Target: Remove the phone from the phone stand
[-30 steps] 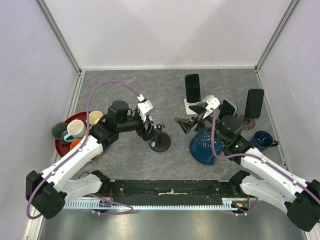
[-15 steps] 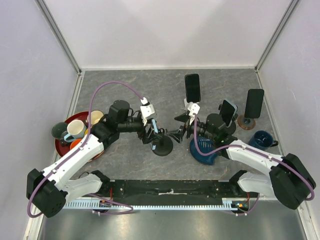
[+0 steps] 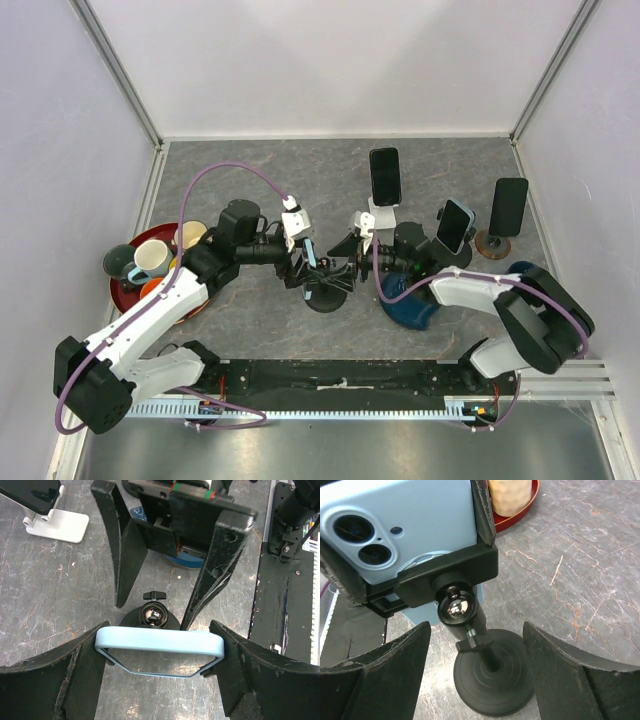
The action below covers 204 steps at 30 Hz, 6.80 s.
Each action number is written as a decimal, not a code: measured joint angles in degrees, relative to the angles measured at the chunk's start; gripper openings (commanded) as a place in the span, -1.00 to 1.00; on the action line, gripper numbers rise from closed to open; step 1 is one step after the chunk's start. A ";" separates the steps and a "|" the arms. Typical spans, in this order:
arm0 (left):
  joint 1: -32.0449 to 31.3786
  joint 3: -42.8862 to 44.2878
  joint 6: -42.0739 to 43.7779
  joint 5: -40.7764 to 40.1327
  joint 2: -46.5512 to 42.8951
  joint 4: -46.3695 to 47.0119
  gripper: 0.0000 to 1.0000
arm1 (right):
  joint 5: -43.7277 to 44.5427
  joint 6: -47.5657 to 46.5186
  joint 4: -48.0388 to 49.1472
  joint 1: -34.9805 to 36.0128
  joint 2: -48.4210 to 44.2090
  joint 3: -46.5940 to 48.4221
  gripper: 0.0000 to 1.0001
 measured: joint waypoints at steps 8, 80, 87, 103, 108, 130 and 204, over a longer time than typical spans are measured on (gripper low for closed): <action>0.00 0.02 0.28 0.26 0.15 0.00 -0.56 | -2.89 0.68 5.64 0.96 7.65 1.64 0.50; -29.59 12.52 -31.43 -72.96 8.39 -4.61 0.45 | 40.96 -6.58 31.17 15.61 6.84 -11.89 -1.00; -31.10 13.81 -33.62 -79.12 11.06 -7.34 0.11 | 42.71 -7.02 31.45 16.46 7.04 -11.89 -1.00; -31.04 13.81 -36.61 -79.52 14.78 -9.90 -0.15 | 43.23 -7.06 31.95 16.70 7.41 -11.87 -1.00; -30.86 13.81 -36.98 -79.54 14.80 -10.21 -0.17 | 43.21 -7.15 32.20 16.72 7.56 -11.85 -1.00; -30.71 13.81 -36.96 -81.26 12.81 -8.81 -0.12 | 43.32 -7.72 32.44 17.05 7.93 -11.54 -1.00; -21.57 16.94 -41.86 -72.85 17.25 -5.53 -0.96 | 56.13 -2.80 31.23 17.66 8.63 -10.38 -1.00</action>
